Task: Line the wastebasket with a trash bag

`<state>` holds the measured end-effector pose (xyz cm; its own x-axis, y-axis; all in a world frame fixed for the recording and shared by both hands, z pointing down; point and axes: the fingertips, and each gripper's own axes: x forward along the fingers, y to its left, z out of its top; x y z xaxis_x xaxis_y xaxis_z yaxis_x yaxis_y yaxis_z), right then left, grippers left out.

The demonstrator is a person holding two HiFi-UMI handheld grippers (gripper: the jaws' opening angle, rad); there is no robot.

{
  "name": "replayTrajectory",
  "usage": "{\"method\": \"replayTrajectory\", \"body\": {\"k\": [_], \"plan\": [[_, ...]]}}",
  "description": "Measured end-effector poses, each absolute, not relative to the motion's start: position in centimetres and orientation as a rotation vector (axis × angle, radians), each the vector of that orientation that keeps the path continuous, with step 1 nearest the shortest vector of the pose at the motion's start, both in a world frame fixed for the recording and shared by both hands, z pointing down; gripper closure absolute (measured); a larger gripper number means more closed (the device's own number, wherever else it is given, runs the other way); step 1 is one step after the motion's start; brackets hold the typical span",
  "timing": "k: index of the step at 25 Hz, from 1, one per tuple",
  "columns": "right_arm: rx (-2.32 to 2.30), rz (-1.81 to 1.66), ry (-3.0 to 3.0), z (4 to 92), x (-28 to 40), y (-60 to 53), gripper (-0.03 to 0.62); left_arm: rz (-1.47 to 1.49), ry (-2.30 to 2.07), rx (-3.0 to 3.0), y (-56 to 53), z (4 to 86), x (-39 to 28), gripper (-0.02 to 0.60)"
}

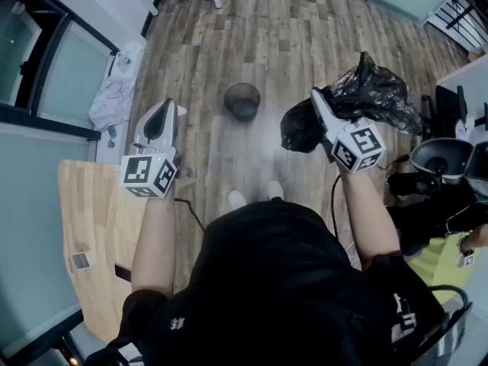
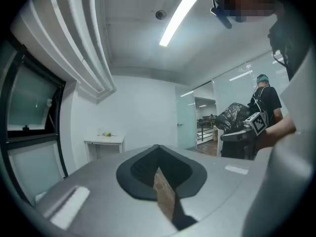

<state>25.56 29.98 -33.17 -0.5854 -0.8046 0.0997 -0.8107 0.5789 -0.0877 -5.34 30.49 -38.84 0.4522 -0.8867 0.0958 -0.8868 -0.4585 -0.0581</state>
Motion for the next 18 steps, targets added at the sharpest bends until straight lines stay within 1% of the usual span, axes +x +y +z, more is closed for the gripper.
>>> {"method": "replayTrajectory", "body": {"k": [9, 13, 18], "plan": [[1.416, 0.185, -2.759, -33.0, 26.3, 29.3, 0.592, 0.204, -1.667, 2.664, 30.8, -39.0, -4.9, 0.574], [1.479, 0.179, -2.75, -32.9, 27.7, 28.5, 0.592, 0.232, -1.69, 2.652, 30.3, -38.6, -4.5, 0.574], [1.431, 0.175, -2.848, -32.7, 29.0, 27.3, 0.592, 0.236, -1.733, 2.627, 29.4, -37.4, -3.6, 0.574]]}}
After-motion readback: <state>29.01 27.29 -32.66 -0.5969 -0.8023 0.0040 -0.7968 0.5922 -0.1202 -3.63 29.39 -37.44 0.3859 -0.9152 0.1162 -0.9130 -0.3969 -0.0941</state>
